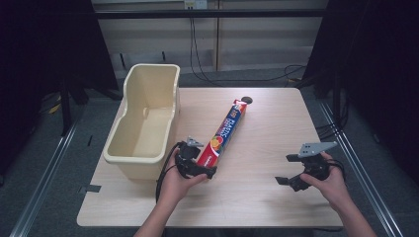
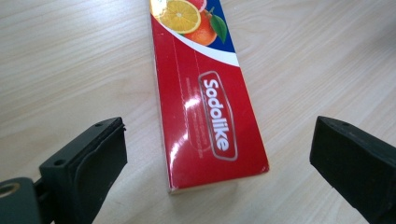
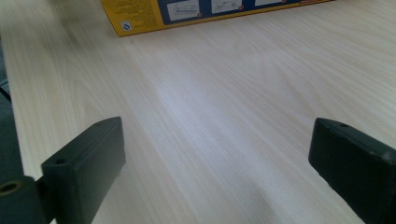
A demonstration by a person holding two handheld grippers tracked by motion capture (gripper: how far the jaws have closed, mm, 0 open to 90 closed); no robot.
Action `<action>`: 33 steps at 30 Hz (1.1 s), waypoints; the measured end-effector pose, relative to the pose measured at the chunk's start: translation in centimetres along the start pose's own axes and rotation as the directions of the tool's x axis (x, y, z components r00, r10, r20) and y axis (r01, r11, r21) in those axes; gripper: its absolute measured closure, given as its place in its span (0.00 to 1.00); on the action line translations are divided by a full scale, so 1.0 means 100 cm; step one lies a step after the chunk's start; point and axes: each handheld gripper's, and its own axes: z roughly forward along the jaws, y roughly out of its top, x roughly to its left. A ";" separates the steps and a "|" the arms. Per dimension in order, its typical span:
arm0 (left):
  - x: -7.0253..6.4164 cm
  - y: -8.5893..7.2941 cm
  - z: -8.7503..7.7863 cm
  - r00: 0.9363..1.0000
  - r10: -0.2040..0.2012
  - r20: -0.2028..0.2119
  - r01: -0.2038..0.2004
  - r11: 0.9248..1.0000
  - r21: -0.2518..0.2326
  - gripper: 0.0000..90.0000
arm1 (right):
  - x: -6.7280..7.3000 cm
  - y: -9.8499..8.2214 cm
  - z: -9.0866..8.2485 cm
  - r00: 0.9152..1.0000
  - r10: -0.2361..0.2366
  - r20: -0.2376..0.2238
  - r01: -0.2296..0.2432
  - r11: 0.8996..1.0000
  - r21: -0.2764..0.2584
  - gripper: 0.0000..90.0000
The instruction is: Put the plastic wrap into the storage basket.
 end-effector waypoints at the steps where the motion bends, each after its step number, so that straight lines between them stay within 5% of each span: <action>1: -0.001 0.001 0.001 1.000 -0.005 0.004 0.005 1.000 -0.002 0.04 | -0.001 -0.001 0.000 1.000 -0.003 -0.003 0.003 1.000 0.008 0.05; 11: 0.001 0.026 0.005 0.999 -0.009 0.033 0.008 0.999 0.038 0.03 | -0.003 -0.004 0.000 1.000 0.008 0.019 -0.008 1.000 0.015 0.06; 17: 0.003 0.049 0.011 0.996 -0.030 0.087 0.027 0.999 0.043 0.01 | -0.005 -0.005 -0.002 1.000 0.013 0.028 -0.013 1.000 0.007 0.06; 33: 0.012 0.082 0.034 0.997 -0.061 0.052 0.057 0.995 0.081 0.04 | -0.008 -0.007 -0.005 0.999 0.030 0.035 -0.030 1.000 -0.007 0.07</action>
